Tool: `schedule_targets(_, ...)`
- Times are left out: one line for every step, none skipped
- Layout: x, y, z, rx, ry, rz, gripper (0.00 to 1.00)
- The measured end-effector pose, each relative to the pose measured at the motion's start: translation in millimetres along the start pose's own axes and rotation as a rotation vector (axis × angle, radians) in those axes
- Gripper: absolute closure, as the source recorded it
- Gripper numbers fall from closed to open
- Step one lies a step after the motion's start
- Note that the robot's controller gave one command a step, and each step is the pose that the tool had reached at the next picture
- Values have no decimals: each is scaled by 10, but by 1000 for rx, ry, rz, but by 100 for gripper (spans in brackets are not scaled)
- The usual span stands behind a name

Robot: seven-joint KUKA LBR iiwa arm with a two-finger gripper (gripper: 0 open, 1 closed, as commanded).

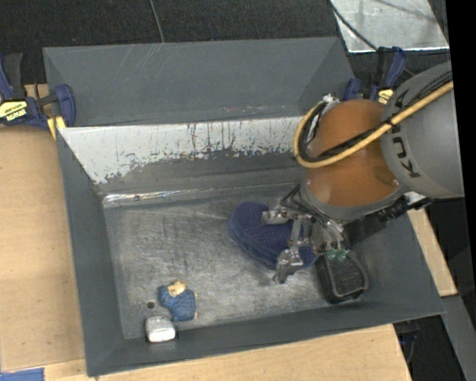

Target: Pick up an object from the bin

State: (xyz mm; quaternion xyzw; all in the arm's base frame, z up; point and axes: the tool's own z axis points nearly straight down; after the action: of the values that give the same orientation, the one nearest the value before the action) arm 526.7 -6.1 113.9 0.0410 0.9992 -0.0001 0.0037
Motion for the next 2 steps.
schedule_targets(-295, 8, 363, 2, -4, -146, 0)
schedule_targets(-590, -145, 367, -1, -6, -455, 0)
